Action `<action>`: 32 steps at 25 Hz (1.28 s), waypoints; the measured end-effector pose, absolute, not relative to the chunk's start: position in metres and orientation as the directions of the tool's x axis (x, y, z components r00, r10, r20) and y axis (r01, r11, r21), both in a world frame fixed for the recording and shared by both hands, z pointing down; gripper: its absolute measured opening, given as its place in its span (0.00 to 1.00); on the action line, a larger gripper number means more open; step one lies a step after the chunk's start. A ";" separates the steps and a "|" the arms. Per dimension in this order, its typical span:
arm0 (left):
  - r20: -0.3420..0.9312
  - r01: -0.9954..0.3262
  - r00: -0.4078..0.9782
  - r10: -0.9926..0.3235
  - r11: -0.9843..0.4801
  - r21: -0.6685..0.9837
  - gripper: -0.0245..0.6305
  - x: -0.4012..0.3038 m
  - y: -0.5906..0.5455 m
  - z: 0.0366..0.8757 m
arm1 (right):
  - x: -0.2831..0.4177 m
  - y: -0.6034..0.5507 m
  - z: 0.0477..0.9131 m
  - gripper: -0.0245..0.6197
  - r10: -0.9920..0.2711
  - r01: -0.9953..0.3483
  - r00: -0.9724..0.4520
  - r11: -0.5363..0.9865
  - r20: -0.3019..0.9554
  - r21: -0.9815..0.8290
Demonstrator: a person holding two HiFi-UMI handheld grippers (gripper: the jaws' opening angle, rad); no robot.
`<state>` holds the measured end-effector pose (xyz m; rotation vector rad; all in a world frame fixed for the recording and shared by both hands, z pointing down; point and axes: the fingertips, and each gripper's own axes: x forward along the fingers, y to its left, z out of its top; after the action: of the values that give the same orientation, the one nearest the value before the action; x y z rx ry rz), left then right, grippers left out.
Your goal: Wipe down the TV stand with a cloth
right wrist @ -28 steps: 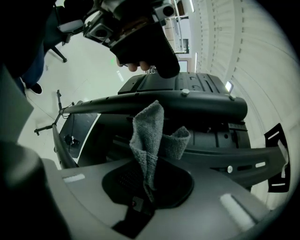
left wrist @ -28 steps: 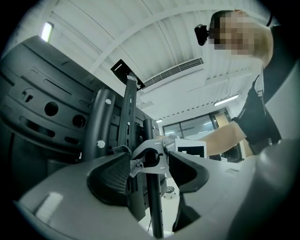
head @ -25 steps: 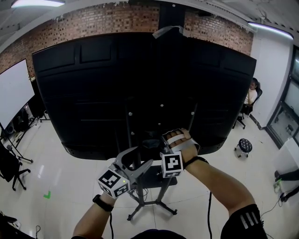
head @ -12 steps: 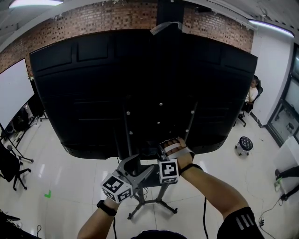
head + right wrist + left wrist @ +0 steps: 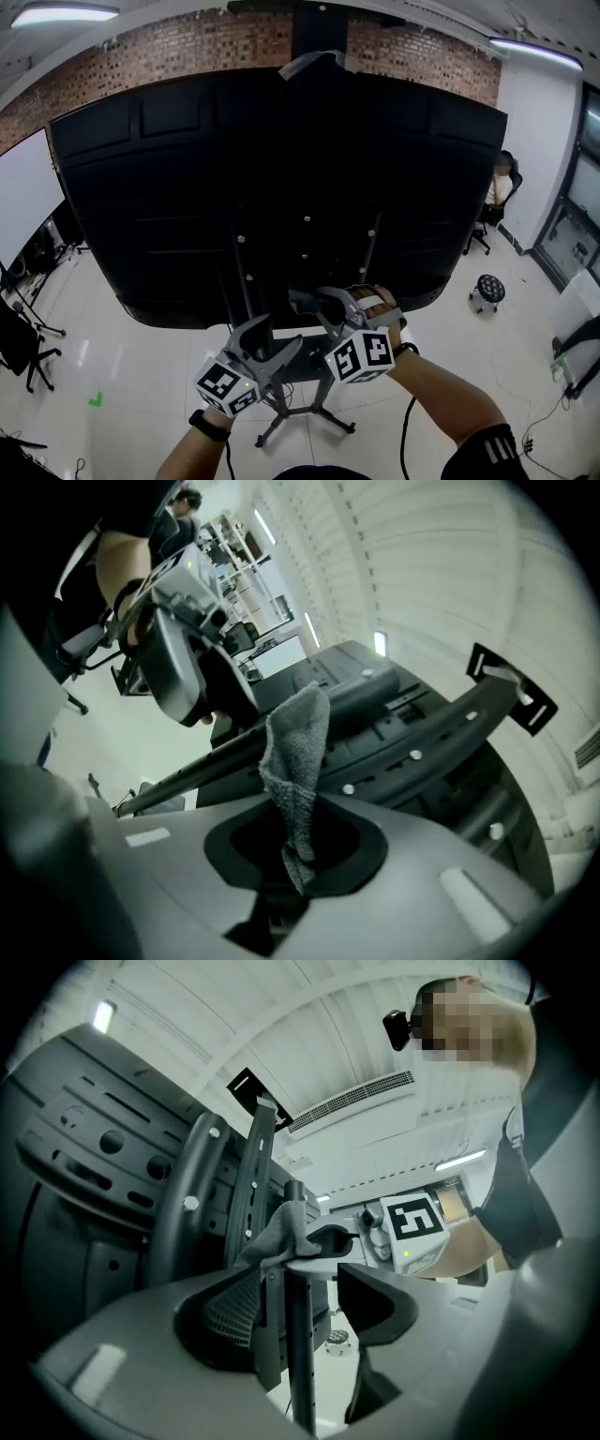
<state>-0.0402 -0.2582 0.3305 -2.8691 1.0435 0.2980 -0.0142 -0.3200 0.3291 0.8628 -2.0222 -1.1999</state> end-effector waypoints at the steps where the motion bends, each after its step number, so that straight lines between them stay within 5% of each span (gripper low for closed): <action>1: -0.215 -0.641 0.752 -0.623 -0.767 -0.019 0.47 -0.037 -0.256 0.323 | -0.006 -0.314 0.314 0.11 -0.793 -0.249 -0.591 0.358 0.152 0.900; 12: -0.281 -0.577 0.804 -0.525 -0.802 -0.155 0.48 0.020 -0.241 0.251 | 0.110 -0.317 0.211 0.11 -0.877 -0.442 -0.477 0.174 -0.066 0.880; 21: -0.280 -0.568 0.812 -0.513 -0.804 -0.176 0.48 0.066 -0.254 0.243 | 0.157 -0.371 0.212 0.12 -0.914 -0.437 -0.396 0.100 -0.091 0.894; 32: -0.209 -0.589 0.802 -0.559 -0.799 -0.121 0.48 0.087 -0.277 0.278 | 0.139 -0.408 0.259 0.12 -0.902 -0.307 -0.430 0.175 0.027 0.935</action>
<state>0.0866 -0.2774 0.2777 -2.8091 0.9024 0.2431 0.1390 -0.4077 0.2594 1.1400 -1.8451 -1.2535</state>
